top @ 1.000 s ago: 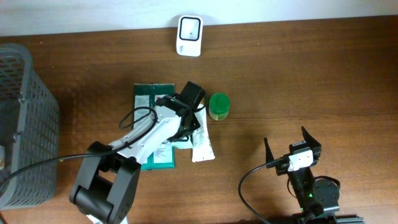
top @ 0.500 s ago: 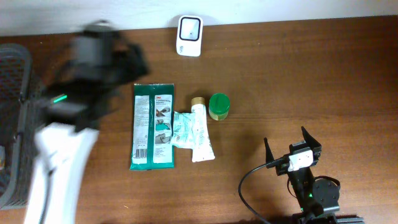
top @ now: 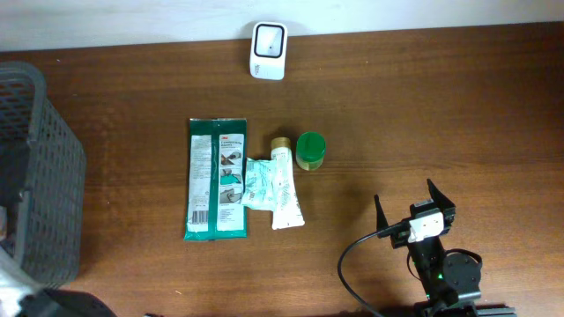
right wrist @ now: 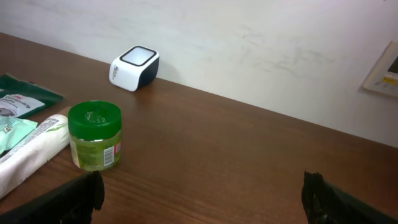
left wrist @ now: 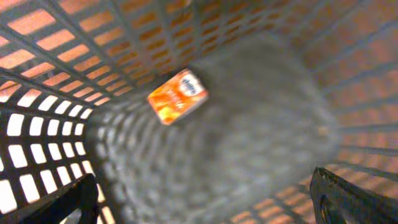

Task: Scan the item barcode
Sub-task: 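Reach into the basket and grasp the orange Kleenex tissue pack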

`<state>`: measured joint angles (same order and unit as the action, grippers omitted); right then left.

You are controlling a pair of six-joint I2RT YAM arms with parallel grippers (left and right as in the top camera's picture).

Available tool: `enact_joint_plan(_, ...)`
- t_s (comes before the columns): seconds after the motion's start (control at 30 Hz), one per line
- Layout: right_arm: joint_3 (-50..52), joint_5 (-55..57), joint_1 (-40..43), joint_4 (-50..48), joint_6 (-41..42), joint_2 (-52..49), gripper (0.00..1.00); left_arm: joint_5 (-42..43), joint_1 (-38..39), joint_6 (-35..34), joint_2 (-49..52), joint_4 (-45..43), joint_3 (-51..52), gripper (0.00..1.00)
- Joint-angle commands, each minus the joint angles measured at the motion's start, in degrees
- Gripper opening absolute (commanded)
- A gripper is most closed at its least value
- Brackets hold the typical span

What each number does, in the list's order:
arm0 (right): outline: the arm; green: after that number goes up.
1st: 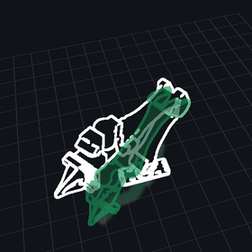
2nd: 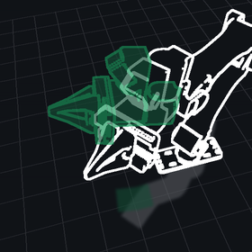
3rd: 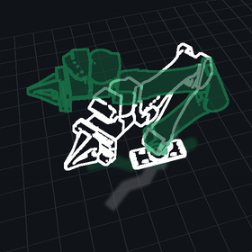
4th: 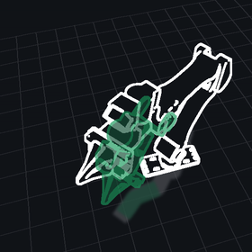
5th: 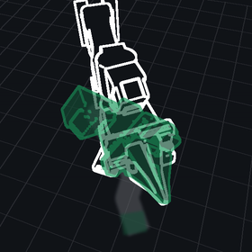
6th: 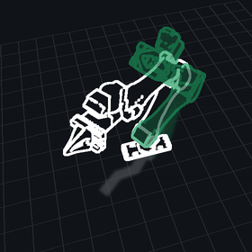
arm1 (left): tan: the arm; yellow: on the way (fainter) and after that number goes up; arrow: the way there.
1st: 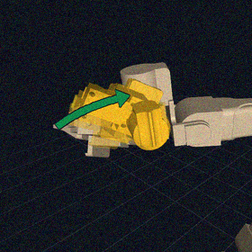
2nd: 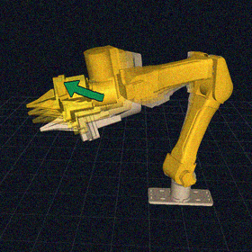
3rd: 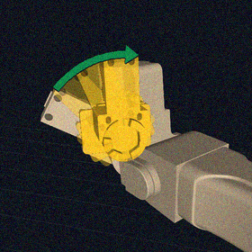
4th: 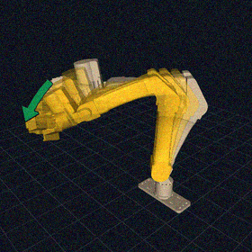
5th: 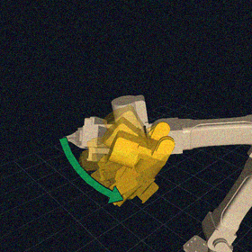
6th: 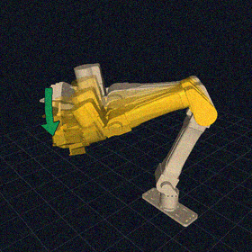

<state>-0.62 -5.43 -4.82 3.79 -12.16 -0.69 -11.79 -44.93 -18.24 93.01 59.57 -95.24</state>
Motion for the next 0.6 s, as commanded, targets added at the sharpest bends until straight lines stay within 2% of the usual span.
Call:
enact_joint_plan(0.0,0.3,-0.3,-0.4,0.2,0.6,0.3,0.98,0.0,-3.3,9.3,4.6,-3.3,2.5,0.99)
enact_joint_plan(0.1,0.3,-0.3,-0.4,0.2,0.6,0.3,0.98,-0.1,-4.3,13.6,9.2,-6.5,4.6,0.96)
enact_joint_plan(0.2,0.3,-0.3,-0.4,0.2,0.6,0.3,0.98,-0.1,-4.3,23.0,13.4,-7.0,4.7,0.59)
enact_joint_plan(0.23,0.3,-0.3,-0.4,0.2,0.6,0.3,0.98,-0.4,-4.3,23.3,14.5,-7.3,4.7,0.54)
enact_joint_plan(0.37,0.3,-0.3,-0.4,0.2,0.6,0.3,0.98,-4.8,-4.3,23.3,16.9,-11.5,7.7,0.52)
enact_joint_plan(0.47,0.3,-0.3,-0.4,0.2,0.6,0.3,0.98,-8.6,-4.3,23.4,17.0,-19.1,13.7,0.57)
enact_joint_plan(0.57,0.3,-0.3,-0.4,0.2,0.6,0.3,0.98,-8.8,-4.3,26.8,17.7,-26.0,17.5,0.62)
